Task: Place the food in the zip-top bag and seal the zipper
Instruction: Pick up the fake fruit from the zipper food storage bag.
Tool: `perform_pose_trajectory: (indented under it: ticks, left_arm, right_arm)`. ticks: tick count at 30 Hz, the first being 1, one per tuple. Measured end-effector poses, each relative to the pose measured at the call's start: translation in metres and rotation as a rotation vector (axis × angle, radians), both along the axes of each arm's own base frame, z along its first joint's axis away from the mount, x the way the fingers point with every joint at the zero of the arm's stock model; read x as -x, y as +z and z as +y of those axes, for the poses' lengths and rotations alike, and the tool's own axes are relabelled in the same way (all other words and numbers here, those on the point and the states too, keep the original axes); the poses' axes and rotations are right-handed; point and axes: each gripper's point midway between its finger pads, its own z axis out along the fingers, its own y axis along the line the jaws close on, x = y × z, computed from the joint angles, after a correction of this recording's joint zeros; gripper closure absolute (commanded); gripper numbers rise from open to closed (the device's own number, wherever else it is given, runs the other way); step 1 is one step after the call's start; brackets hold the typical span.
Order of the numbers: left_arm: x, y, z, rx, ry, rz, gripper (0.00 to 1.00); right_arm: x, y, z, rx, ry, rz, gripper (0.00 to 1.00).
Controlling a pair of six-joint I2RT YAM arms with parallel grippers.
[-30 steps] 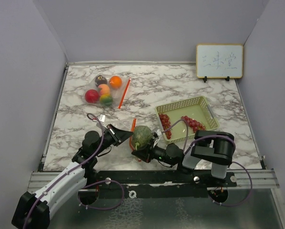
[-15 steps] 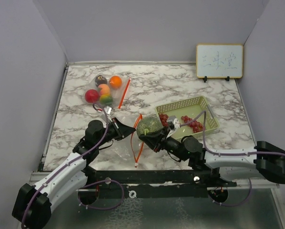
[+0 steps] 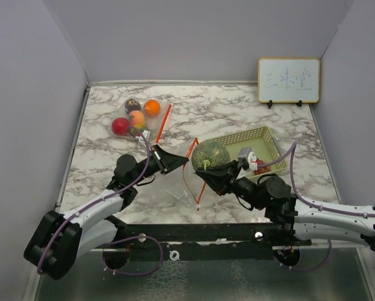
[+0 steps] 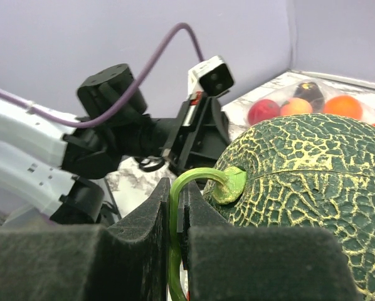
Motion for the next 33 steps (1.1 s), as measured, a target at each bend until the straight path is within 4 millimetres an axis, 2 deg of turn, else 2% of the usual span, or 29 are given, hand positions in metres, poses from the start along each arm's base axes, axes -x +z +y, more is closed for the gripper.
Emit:
perform_pose_trajectory:
  ticks: [5,9,12,16,20,25,28,33]
  left_arm:
    - [-0.004,0.011,-0.008,0.123,-0.033,0.009,1.00]
    - [-0.005,0.002,-0.011,0.186,-0.061,0.057,1.00]
    - [-0.006,-0.007,-0.015,0.237,-0.083,0.125,1.00]
    - [-0.009,-0.019,-0.020,0.264,-0.113,0.237,1.00]
    - [-0.014,0.000,-0.016,0.322,-0.123,0.241,1.00]
    - [-0.014,0.010,-0.010,0.368,-0.137,0.277,1.00]
    - [-0.011,0.009,-0.011,0.374,-0.150,0.304,1.00]
    - [-0.005,0.013,-0.009,0.388,-0.168,0.322,1.00]
  right_arm:
    - [0.016,0.008,0.004,-0.003,0.090,-0.048,0.98]
    - [0.027,0.014,0.008,-0.024,0.152,-0.079,0.98]
    - [0.032,0.011,0.014,-0.033,0.189,-0.092,0.98]
    - [0.036,-0.009,0.027,-0.011,0.234,-0.079,0.98]
    - [0.036,-0.039,0.023,-0.019,0.230,-0.041,0.98]
    - [0.022,-0.082,0.010,-0.010,0.144,0.038,0.98]
    - [0.012,-0.111,0.013,0.046,0.110,0.086,0.98]
    - [0.006,-0.137,0.030,0.103,0.108,0.124,0.98]
